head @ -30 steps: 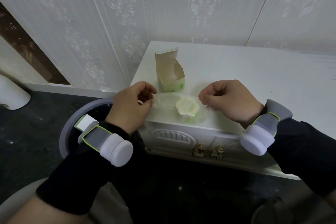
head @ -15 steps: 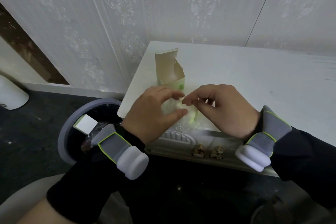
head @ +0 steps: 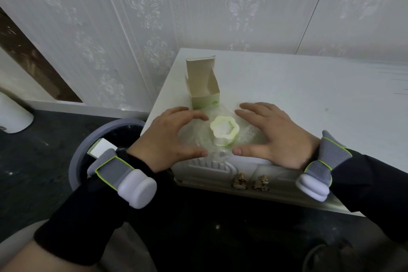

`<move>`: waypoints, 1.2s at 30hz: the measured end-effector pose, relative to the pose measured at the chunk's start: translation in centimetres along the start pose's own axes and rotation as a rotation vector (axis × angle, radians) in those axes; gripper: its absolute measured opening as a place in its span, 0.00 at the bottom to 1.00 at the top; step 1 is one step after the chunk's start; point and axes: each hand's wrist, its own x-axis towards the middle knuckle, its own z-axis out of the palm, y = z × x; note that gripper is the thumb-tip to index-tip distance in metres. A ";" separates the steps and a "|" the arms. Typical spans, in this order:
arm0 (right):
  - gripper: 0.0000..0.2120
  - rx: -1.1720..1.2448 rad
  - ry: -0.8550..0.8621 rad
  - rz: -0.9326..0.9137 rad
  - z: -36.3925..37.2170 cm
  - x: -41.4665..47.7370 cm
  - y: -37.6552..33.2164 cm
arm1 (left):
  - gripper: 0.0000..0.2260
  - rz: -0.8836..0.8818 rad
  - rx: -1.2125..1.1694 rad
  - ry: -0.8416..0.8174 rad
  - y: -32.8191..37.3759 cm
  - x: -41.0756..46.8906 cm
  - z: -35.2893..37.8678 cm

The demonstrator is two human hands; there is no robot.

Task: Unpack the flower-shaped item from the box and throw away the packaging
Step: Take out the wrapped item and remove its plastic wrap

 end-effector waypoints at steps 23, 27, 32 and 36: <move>0.29 0.122 0.094 -0.012 -0.5 -0.4 0.3 | 0.38 0.002 0.294 0.089 -1.0 -0.3 -0.1; 0.34 0.122 0.227 -0.080 -0.1 0.1 -0.5 | 0.36 0.027 0.236 0.140 -0.5 0.0 0.2; 0.31 0.088 0.288 -0.094 0.9 1.3 -1.9 | 0.32 0.121 0.169 0.170 0.4 0.6 2.0; 0.25 0.124 0.303 -0.098 0.6 1.3 -2.1 | 0.26 0.125 0.141 0.200 0.4 0.8 2.5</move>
